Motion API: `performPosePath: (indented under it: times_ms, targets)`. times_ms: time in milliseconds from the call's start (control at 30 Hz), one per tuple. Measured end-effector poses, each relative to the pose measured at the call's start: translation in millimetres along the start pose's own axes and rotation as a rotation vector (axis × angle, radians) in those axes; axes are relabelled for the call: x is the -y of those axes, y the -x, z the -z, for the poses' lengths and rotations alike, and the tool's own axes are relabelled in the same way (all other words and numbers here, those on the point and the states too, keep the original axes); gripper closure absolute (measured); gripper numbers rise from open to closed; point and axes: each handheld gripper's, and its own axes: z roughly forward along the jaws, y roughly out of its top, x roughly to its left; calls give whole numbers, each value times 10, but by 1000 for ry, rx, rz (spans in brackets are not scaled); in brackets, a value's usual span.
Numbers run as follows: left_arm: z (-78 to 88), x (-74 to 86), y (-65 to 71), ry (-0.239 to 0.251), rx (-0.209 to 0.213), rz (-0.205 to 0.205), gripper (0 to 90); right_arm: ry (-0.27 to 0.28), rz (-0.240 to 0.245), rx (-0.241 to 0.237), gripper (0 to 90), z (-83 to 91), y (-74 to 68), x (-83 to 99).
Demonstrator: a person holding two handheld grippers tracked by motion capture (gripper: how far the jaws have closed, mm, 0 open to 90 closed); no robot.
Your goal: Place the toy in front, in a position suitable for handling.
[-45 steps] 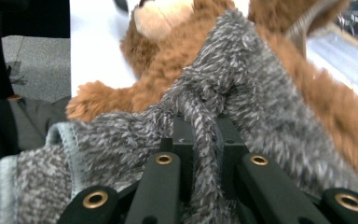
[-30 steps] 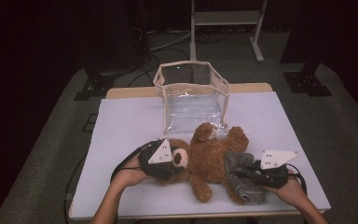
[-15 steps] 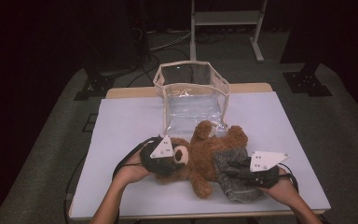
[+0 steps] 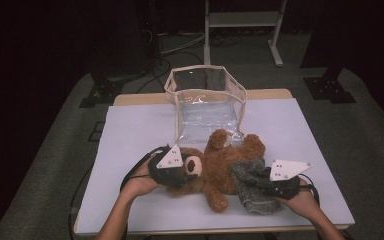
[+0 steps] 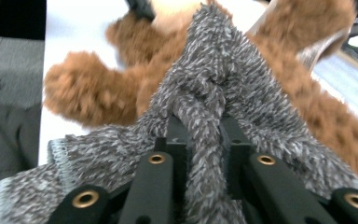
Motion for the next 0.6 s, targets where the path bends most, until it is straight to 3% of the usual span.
performPosePath:
  times_ms: [233, 333, 467, 533, 600]
  targets:
    - [-10, -15, 0, -5, -4, 9, 344, -49, -47, 12, 785, 272, -9, 233]
    - [-31, -29, -10, -6, -11, 22, 344, -11, -52, 5, 784, 338, -43, 149]
    - [-37, -58, -26, -27, -20, 30, 344, 13, 8, -19, 784, 220, -110, -66]
    - [-36, -56, -35, -26, -23, 36, 344, -13, 42, -32, 784, 123, -133, -92]
    - [-31, -46, -43, -22, -16, 40, 344, -29, 47, -36, 784, 79, -139, -52]
